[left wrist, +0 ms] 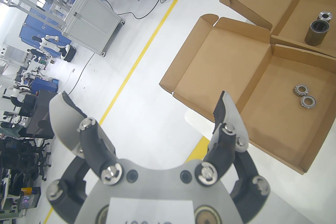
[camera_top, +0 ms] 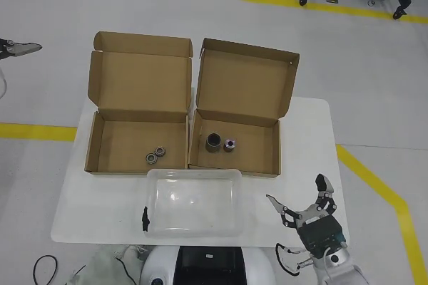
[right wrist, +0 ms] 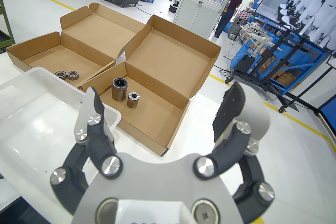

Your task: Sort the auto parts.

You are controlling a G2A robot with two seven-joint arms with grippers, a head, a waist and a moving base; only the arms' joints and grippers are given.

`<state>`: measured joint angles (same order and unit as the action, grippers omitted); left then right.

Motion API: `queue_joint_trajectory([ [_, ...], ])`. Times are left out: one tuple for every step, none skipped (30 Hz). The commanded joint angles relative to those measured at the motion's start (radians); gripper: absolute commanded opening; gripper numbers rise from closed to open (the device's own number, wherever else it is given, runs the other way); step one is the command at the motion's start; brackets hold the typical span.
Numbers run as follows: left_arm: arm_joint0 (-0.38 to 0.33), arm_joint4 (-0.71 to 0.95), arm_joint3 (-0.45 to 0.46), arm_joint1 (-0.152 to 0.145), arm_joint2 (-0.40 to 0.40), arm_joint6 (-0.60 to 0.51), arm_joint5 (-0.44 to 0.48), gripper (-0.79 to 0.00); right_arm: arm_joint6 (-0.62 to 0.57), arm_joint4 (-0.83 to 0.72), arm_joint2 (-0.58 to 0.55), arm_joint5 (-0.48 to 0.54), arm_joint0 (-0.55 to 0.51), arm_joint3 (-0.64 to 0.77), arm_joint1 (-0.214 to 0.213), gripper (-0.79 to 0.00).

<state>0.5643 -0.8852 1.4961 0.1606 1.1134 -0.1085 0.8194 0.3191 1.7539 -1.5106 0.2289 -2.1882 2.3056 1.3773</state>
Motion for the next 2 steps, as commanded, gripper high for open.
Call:
queue_joint_trajectory([
  [0.0, 0.0, 0.0, 0.0, 0.0, 0.0, 0.0, -0.001, 0.0, 0.0, 0.0, 0.0, 0.0, 0.0, 0.0, 0.0],
  [0.0, 0.0, 0.0, 0.0, 0.0, 0.0, 0.0, 0.0, 0.0, 0.0, 0.0, 0.0, 0.0, 0.0, 0.0, 0.0],
])
